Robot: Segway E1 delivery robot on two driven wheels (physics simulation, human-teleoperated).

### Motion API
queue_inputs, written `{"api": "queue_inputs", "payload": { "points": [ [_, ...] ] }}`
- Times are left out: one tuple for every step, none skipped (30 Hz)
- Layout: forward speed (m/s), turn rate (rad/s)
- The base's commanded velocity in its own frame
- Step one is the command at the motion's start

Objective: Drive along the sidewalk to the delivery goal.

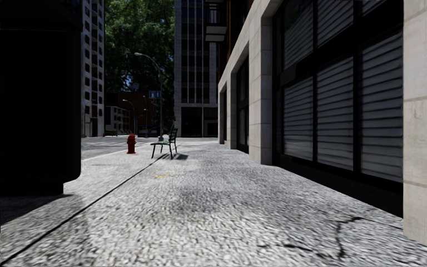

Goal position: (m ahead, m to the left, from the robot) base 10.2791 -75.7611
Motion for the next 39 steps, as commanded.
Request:
{"api": "queue_inputs", "payload": {
  "points": [
    [2.00,0.23],
    [2.00,0.24],
    [2.00,0.07],
    [2.00,0.10],
    [2.00,0.11],
    [2.00,0.11],
    [2.00,0.12],
    [2.00,0.14],
    [2.00,0.17],
    [2.00,0.17],
    [2.00,0.18],
    [2.00,0.19],
    [2.00,0.19],
    [2.00,0.15],
    [2.00,0.13],
    [2.00,0.17],
    [2.00,0.20],
    [2.00,0.21],
    [2.00,0.21],
    [2.00,0.21],
    [2.00,0.21],
    [2.00,0.21],
    [2.00,0.21],
    [2.00,0.21],
    [2.00,0.21],
    [2.00,0.21],
    [2.00,0.21],
    [2.00,0.21],
    [2.00,0.22],
    [2.00,0.22],
    [2.00,0.22],
    [2.00,0.20],
    [2.00,0.00],
    [2.00,0.00],
    [2.00,0.00],
    [2.00,0.00],
    [2.00,0.00],
    [2.00,0.00],
    [2.00,0.00]
  ]
}}
